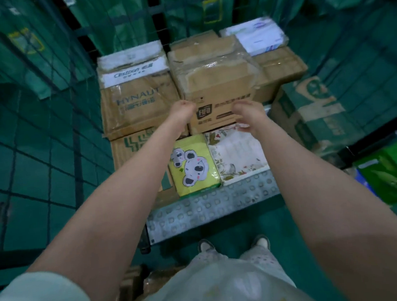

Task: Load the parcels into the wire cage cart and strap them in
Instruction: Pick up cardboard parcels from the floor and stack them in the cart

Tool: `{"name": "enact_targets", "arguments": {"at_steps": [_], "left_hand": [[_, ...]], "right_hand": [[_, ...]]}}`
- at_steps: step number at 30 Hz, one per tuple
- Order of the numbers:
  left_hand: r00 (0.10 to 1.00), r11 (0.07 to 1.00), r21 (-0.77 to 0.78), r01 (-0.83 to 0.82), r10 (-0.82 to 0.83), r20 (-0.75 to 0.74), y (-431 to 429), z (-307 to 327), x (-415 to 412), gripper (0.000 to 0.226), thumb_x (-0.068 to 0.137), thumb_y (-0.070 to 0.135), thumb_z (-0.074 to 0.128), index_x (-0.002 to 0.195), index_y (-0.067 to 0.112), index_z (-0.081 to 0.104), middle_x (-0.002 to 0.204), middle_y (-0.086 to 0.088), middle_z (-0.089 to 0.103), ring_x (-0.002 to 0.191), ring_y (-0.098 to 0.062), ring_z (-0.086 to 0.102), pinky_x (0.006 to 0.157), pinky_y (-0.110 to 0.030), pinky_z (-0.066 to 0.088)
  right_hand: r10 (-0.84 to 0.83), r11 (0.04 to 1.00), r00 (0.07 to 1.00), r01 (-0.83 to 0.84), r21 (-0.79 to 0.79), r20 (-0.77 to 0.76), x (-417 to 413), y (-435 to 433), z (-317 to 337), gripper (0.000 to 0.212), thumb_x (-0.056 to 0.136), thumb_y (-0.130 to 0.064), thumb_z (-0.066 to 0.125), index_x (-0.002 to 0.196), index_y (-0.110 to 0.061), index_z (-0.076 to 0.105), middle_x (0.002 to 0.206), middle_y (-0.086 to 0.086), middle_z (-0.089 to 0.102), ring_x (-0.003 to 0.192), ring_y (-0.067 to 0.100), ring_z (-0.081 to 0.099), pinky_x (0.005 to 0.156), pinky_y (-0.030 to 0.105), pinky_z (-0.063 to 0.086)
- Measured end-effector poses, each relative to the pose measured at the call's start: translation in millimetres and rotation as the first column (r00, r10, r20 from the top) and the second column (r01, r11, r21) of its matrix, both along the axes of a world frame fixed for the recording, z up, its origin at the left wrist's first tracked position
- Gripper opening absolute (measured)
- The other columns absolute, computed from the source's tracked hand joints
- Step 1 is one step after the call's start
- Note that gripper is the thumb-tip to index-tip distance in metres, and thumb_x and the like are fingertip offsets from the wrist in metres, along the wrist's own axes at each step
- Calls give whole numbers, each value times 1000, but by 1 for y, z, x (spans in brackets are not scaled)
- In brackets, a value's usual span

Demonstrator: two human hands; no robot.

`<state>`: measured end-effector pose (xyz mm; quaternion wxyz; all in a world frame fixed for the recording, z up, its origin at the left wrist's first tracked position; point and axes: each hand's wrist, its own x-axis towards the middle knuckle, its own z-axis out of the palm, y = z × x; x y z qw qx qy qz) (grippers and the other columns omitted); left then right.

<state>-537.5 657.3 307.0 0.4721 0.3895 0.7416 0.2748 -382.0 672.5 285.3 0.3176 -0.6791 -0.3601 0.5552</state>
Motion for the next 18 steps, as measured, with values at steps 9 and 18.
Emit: {"name": "enact_targets", "arguments": {"at_steps": [9, 18], "left_hand": [[957, 956, 11, 292, -292, -1, -13, 20, 120, 15, 95, 16, 48, 107, 17, 56, 111, -4, 54, 105, -20, 51, 83, -26, 40], [879, 879, 2, 477, -477, 21, -80, 25, 255, 10, 93, 20, 48, 100, 20, 56, 102, -2, 55, 94, -20, 52, 78, -29, 39]], "right_hand": [[-244, 969, 970, 244, 40, 2, 119, -53, 18, 10, 90, -16, 57, 95, -23, 60, 90, 1, 54, 80, 16, 49, 70, 30, 47], [-482, 874, 875, 484, 46, -40, 252, -165, 22, 9, 90, -16, 58, 86, -23, 63, 91, 0, 54, 73, 16, 45, 60, 25, 39]]}}
